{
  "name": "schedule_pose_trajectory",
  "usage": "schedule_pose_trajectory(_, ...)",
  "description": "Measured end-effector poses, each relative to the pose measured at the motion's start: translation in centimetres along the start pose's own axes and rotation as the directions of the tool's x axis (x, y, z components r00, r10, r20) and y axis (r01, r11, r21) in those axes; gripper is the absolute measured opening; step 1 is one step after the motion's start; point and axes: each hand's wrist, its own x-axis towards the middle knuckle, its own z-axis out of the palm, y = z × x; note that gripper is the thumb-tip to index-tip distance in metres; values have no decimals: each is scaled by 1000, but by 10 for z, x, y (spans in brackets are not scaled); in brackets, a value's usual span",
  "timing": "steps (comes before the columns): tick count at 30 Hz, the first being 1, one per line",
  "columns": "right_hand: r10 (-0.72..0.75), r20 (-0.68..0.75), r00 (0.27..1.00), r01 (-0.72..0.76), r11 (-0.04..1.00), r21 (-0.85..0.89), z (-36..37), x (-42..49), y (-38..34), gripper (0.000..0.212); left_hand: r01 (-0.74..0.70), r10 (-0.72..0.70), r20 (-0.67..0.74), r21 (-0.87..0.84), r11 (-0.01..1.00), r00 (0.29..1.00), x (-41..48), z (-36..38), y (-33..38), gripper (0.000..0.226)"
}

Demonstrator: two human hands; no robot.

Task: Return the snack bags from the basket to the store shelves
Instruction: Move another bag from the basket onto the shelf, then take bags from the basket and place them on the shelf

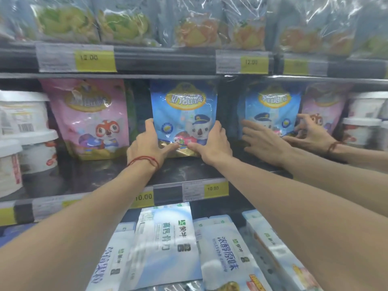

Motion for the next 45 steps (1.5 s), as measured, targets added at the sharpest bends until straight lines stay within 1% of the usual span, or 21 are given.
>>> schedule_pose_trajectory(2,-7,1,1000,7,1000,3,3,4,2,102,23,-24,28,35,999,999,1,1,1,79)
schedule_pose_trajectory(5,7,7,1000,-7,1000,13,4,7,4,110,35,-37,89,27,999,995,1,3,0,86)
schedule_pose_trajectory(8,29,23,999,-30,999,38,2,6,2,115,44,-49,105,55,998,993,1,1,2,92)
schedule_pose_trajectory(12,45,71,996,-48,998,42,-7,-7,-1,112,30,-39,141,63,998,989,-6,-10,8,99)
schedule_pose_trajectory(15,53,87,995,-56,998,27,-16,-19,-8,104,87,-109,256,95,992,961,-15,-24,7,118)
schedule_pose_trajectory(16,58,79,995,-61,998,33,-20,-23,-10,100,111,-137,279,107,988,950,-20,-27,6,120)
schedule_pose_trajectory(17,63,64,996,-65,997,37,-23,-29,-15,95,119,-147,281,117,986,948,-23,-32,4,115)
schedule_pose_trajectory(20,71,13,997,-72,997,18,-28,-50,-30,71,108,-134,244,118,987,960,-33,-50,3,85)
schedule_pose_trajectory(23,64,3,998,-64,994,86,-28,-74,-47,51,90,-100,202,61,994,974,-45,-63,8,60)
schedule_pose_trajectory(26,-6,4,1000,5,988,154,-25,-105,-64,42,38,-31,131,-50,998,991,-66,-79,10,39)
schedule_pose_trajectory(28,-54,6,999,51,980,194,-22,-129,-74,39,-6,12,89,-69,998,996,-82,-94,7,30)
schedule_pose_trajectory(32,-87,49,995,67,945,321,-11,-182,-88,34,-33,37,33,-93,995,999,-114,-132,-12,22)
schedule_pose_trajectory(35,-105,95,990,55,905,421,5,-223,-96,29,-30,32,25,-67,997,999,-140,-165,-35,22)
schedule_pose_trajectory(37,-121,130,984,46,881,472,15,-251,-100,29,-11,12,21,-45,999,1000,-159,-185,-53,21)
schedule_pose_trajectory(41,-189,234,954,38,848,528,40,-312,-115,29,77,-78,-16,-52,996,997,-215,-226,-97,23)
schedule_pose_trajectory(43,-212,292,933,22,842,539,51,-344,-123,27,125,-125,-20,-27,992,992,-249,-244,-119,23)
schedule_pose_trajectory(45,-259,367,894,15,833,553,65,-381,-131,26,209,-209,-26,9,978,978,-288,-265,-143,23)
